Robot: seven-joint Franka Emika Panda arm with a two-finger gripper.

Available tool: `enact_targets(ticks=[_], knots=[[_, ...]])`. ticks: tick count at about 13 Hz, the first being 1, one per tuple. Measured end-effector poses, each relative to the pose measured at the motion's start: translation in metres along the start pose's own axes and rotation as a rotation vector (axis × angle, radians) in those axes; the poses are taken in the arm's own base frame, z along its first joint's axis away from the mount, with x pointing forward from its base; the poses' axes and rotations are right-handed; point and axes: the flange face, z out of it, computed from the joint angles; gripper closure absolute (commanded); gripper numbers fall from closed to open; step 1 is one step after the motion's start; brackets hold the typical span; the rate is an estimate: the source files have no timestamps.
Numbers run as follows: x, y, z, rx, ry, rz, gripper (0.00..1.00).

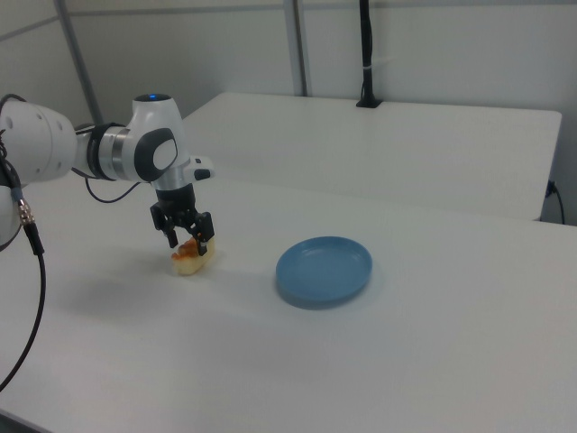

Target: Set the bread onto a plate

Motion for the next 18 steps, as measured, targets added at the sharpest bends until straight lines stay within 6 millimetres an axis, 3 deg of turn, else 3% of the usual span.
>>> enact_targets(ticks=[1, 4, 8, 10, 12, 14, 18], knots=[[0.002, 0.0, 0.004, 0.001, 0.007, 0.005, 0.39], [0.004, 0.0, 0.012, 0.002, 0.011, 0.01, 0.47], [0.006, 0.002, 0.01, -0.002, 0.017, 0.01, 0.48], [0.011, 0.013, -0.003, -0.01, 0.039, 0.011, 0.48], [0.013, 0.041, -0.023, -0.045, 0.04, -0.013, 0.48], [0.018, 0.086, -0.042, -0.073, 0.056, -0.016, 0.48], [0.014, 0.206, -0.057, -0.09, 0.068, -0.066, 0.47]])
